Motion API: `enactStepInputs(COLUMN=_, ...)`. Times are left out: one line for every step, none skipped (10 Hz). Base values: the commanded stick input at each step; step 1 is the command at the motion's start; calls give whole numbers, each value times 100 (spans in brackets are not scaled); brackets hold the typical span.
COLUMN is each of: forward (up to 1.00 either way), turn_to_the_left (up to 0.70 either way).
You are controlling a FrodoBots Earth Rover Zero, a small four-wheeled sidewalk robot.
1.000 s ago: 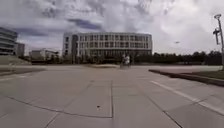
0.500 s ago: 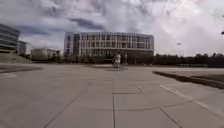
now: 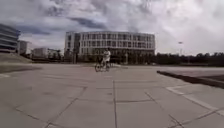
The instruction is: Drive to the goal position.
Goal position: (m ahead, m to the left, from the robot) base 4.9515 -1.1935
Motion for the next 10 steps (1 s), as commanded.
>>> enactStepInputs(forward=100, turn_to_the_left=-40)
enactStepInputs(forward=100, turn_to_the_left=-40)
enactStepInputs(forward=100, turn_to_the_left=-40)
enactStepInputs(forward=100, turn_to_the_left=-40)
enactStepInputs(forward=100, turn_to_the_left=-40)
enactStepInputs(forward=100, turn_to_the_left=-40)
enactStepInputs(forward=100, turn_to_the_left=-40)
enactStepInputs(forward=100, turn_to_the_left=-40)
enactStepInputs(forward=100, turn_to_the_left=-40)
enactStepInputs(forward=100, turn_to_the_left=-40)
